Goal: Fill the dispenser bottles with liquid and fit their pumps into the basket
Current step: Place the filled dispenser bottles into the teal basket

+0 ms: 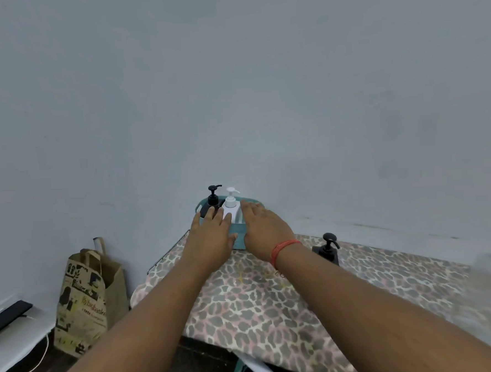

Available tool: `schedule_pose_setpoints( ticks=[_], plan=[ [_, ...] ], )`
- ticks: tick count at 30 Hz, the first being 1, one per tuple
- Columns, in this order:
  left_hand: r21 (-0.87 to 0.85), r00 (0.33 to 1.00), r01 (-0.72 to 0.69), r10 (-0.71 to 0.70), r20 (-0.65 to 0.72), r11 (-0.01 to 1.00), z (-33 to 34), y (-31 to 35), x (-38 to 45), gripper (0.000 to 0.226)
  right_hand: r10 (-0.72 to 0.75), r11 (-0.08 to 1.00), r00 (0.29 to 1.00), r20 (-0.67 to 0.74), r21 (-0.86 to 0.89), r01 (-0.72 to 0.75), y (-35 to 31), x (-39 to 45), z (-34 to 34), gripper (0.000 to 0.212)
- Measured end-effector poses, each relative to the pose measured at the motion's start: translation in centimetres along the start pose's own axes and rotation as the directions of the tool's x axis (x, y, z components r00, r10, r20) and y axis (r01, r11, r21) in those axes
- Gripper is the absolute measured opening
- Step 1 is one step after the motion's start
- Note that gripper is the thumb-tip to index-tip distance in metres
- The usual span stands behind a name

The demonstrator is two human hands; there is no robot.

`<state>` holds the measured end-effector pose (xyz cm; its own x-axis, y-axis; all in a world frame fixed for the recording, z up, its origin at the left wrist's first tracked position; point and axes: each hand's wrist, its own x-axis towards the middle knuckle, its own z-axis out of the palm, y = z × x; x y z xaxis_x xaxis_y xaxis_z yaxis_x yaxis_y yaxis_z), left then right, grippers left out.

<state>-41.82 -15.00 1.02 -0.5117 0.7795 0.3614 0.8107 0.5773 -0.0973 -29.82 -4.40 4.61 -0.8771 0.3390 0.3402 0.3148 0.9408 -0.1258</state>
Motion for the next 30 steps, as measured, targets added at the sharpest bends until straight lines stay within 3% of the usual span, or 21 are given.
schedule_pose_setpoints(
  ticks=[6,15,25,27,30],
  plan=[
    [-0.019,0.999,-0.036,0.036,0.011,0.999,-4.7,3.6,-3.9,0.069,0.030,0.999,0.988,-0.150,-0.029,-0.035,0.3,-6.1,-6.6,0.071],
    [-0.169,0.991,-0.112,0.123,0.056,0.979,-7.6,11.6,-7.7,0.071,0.296,0.949,0.918,-0.264,0.187,-0.252,4.5,-14.9,-11.8,0.066],
    [-0.288,0.981,-0.112,0.152,0.120,0.951,-4.5,15.9,-7.7,0.071,0.480,0.817,0.874,-0.078,0.403,-0.413,9.4,-19.8,-5.6,0.069],
    [-0.438,0.980,-0.058,0.135,0.148,0.897,-3.4,16.2,-7.5,0.072,0.489,0.771,0.873,-0.002,0.470,-0.430,9.8,-19.7,-3.7,0.071],
    [-0.713,0.967,0.093,0.107,0.230,0.695,-1.9,16.8,-7.4,0.072,0.486,0.694,0.871,0.072,0.573,-0.435,10.3,-19.1,-1.6,0.071]
  ],
)
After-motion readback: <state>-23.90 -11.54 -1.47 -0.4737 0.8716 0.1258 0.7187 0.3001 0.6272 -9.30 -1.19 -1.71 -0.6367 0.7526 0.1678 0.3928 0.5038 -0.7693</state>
